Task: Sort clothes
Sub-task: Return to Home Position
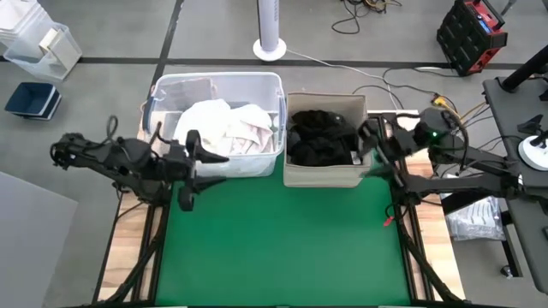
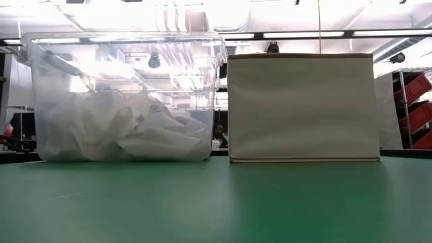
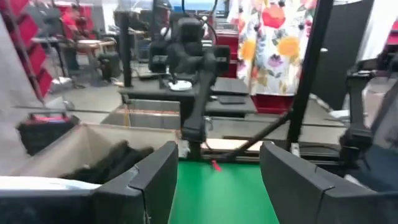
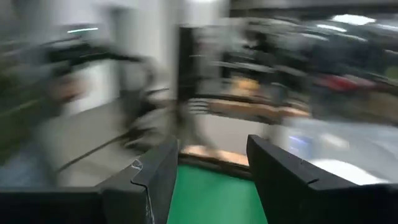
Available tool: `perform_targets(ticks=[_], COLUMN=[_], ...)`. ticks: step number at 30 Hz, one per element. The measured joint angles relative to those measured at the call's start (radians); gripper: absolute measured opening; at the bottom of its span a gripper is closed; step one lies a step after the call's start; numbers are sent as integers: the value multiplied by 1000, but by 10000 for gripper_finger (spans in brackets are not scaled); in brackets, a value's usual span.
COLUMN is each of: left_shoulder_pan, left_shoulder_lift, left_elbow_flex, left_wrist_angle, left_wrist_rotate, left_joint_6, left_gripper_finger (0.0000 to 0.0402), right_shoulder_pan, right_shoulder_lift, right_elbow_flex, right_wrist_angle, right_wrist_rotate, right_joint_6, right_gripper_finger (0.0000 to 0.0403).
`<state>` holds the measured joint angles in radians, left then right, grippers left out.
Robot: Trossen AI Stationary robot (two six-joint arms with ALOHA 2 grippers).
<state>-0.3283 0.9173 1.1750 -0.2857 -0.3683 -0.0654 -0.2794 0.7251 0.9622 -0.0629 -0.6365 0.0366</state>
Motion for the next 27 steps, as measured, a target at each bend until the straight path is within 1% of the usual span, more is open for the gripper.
perform_targets(ticks=[1, 2, 3, 5, 8, 14, 18, 20, 23, 27], left_shoulder_pan=[1, 4, 6, 6, 6, 7, 8, 8, 9, 10], left_shoulder_lift=[-6, -15, -27, -57, -102, -159, -173, -181, -196, -210], left_elbow_flex=[-30, -58, -83, -126, -172, -195, -195, -197, -196, -196], left_wrist_angle=[29, 64, 103, 192, 241, 244, 243, 239, 242, 241], left_wrist_rotate=[9, 13, 16, 16, 36, 46, 45, 45, 44, 38], left_joint_6=[-13, -19, -19, 1, 17, 32, 84, 94, 107, 109], left_gripper_finger=[204, 204, 204, 204, 204, 204, 204, 204, 204, 204], right_shoulder_pan=[0, 1, 2, 6, 16, 21, 26, 26, 31, 31], right_shoulder_lift=[-9, -22, -39, -79, -151, -300, -389, -423, -467, -513], right_elbow_flex=[-11, -26, -43, -77, -133, -243, -357, -437, -555, -698], right_wrist_angle=[10, 32, 53, 76, 82, 92, 134, 201, 365, 555], right_wrist_rotate=[-86, -133, -144, -147, -149, -155, -163, -159, -170, -264], right_joint_6=[-33, -52, -57, -72, -84, -62, -75, -83, -110, -126], right_gripper_finger=[186, 187, 188, 189, 187, 176, 171, 171, 176, 183])
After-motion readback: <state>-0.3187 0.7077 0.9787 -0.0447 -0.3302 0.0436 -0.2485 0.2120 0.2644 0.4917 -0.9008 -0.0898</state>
